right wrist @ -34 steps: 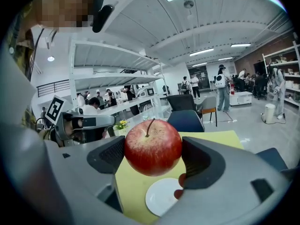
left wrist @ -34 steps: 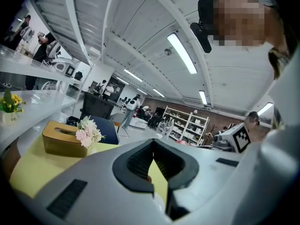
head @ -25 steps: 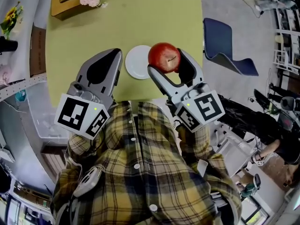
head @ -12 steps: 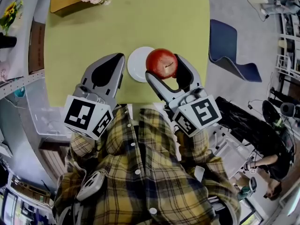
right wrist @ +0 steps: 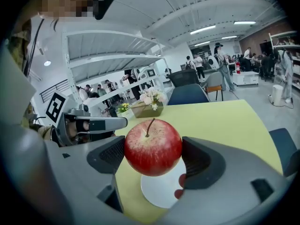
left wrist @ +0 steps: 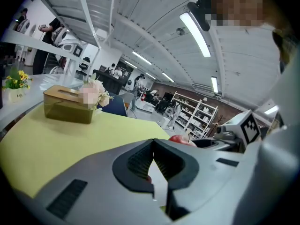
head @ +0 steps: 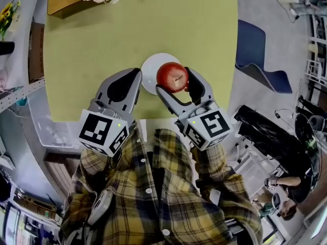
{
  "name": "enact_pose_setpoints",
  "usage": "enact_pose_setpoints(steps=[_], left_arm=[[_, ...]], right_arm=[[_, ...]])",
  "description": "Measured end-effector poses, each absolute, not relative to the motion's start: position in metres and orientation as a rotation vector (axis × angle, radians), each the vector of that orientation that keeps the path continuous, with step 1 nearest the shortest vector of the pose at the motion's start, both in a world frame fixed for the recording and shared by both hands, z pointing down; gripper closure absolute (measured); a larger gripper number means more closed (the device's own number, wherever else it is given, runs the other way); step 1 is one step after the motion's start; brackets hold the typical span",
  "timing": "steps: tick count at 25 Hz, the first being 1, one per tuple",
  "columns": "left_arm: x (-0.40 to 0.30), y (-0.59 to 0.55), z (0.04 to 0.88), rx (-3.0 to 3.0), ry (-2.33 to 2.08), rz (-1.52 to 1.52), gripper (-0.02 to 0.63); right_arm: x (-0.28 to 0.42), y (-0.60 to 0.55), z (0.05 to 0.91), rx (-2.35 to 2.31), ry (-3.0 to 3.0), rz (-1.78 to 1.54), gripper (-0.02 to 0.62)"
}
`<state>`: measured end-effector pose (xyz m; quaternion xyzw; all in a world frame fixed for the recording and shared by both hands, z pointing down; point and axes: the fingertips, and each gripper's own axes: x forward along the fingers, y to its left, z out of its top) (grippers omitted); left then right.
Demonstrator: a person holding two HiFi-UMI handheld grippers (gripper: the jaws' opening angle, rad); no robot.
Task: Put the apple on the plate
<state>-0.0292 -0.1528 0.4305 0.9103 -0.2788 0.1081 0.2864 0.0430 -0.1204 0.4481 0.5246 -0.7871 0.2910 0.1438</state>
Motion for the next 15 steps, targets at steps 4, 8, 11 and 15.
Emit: enact_pose_setpoints(steps=[4,8,11,15], left_arm=[[-0.028,-0.150,0.448,2.422,-0.745,0.318,0.598],[-0.026,-0.143,0.465,2.401,-0.756,0.347,0.598],[-0.025,-0.137,0.475,2.389,-0.765,0.377,0.598],[-0.023,-0.130,0.482,2.377,-0.765,0.387,0.598]], right_arm=[[0.042,-0.117,0.472,1.481,-2.259,0.898,0.232],[0.044,-0.111,0.490,1.465,-2.245,0.923,0.232],[0.045,-0.106,0.503,1.446,-2.229,0.889,0.232],[0.050,-0.100,0.521,1.443,-2.201,0.875,0.232]])
